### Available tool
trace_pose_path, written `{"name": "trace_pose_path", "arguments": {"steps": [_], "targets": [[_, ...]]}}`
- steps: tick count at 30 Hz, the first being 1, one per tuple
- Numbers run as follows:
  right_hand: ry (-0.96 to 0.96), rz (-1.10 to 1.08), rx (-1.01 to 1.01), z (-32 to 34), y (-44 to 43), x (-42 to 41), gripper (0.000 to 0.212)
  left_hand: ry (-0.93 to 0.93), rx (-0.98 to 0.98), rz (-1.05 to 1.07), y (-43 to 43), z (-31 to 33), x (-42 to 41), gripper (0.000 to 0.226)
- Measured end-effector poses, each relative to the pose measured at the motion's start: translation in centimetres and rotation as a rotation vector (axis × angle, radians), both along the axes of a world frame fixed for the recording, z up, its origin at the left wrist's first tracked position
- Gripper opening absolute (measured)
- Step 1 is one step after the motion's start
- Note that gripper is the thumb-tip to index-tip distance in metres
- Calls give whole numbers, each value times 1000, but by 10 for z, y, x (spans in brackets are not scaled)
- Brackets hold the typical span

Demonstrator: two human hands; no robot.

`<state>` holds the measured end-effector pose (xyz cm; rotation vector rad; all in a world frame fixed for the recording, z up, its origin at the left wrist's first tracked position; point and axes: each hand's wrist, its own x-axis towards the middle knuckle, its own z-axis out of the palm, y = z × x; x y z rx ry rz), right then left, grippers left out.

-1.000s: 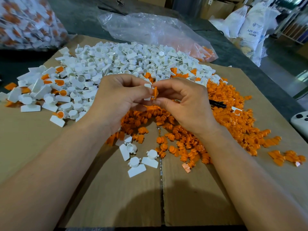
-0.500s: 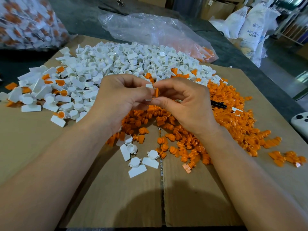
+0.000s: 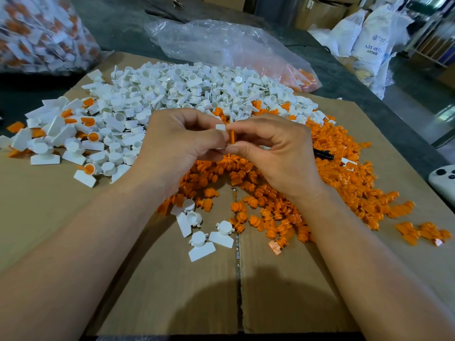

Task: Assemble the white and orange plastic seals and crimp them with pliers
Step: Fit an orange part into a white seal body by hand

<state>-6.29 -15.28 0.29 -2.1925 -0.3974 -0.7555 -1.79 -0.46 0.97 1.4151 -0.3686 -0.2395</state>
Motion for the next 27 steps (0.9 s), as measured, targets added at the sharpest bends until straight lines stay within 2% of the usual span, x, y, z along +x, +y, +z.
{"name": "trace_pose_path", "arguments": {"steps": [5,10,16,27], "targets": [[15,-1,13,0,1,0,29,-8,-1,9,-1,0,-1,21],[76,-18,91,-1,2,0,41,-14,-7,21,-2,0,-1,19],[104,-12,98,0,2,0,31,-10,-9,23,-1,0,-1,16],[128,-19,107,2,4,-2,28,13,-1,54,-1,1,-1,23]]}}
